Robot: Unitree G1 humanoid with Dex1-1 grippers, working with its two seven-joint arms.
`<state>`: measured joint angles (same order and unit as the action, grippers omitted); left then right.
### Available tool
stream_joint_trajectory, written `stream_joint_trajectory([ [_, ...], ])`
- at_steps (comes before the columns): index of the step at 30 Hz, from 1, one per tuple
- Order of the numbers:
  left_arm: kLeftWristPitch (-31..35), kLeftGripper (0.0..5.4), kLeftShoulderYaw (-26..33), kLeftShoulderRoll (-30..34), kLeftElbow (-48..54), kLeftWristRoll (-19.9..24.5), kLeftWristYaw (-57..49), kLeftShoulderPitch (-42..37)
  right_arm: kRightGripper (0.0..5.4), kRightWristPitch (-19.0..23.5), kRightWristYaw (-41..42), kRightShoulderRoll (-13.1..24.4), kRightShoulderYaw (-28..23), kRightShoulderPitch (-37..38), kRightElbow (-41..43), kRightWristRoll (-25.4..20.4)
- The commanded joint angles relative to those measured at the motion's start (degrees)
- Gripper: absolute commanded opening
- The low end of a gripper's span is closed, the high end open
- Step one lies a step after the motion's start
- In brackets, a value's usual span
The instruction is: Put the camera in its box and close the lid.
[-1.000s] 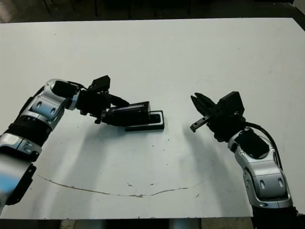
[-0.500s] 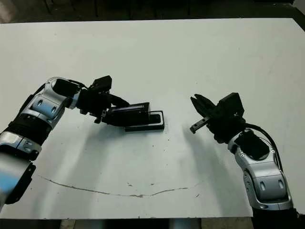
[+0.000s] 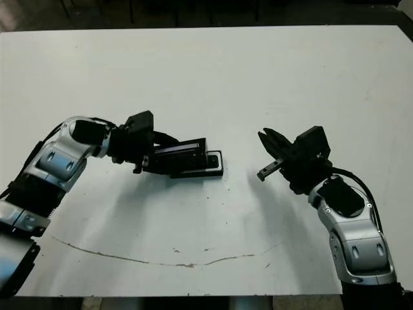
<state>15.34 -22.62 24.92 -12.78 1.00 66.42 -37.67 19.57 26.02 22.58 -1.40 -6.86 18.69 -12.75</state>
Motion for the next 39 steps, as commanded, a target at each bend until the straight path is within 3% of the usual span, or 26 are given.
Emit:
stream_joint_trajectory([
  [1, 5.83, 2.73, -4.76, 2.05, 4.14, -2.84, 0.98, 4.74, 0.00, 0.06, -0.58, -0.64, 0.40, 0.86, -0.71, 0.37],
  [12, 10.65, 2.73, -4.63, 2.73, 8.85, -2.84, -3.04, 8.15, 0.00, -0.62, -0.61, -0.74, 0.73, 1.01, -1.24, 1.01],
  [22, 7.75, 2.73, -6.84, -2.34, 9.16, -11.17, -21.65, 13.95, 0.00, -0.79, -0.88, -0.66, 1.09, 1.37, -0.94, 2.27],
  [31, 8.70, 2.73, -8.09, -3.57, 14.47, -14.15, -26.72, 17.42, 0.00, -1.05, -0.64, -0.78, 0.79, 1.56, -1.32, 2.12],
  [39, -2.78, 2.73, -7.66, -2.36, 6.79, -13.79, -25.05, 14.85, 0.00, -1.34, -0.42, -0.73, 0.84, 1.42, -1.68, 2.11],
])
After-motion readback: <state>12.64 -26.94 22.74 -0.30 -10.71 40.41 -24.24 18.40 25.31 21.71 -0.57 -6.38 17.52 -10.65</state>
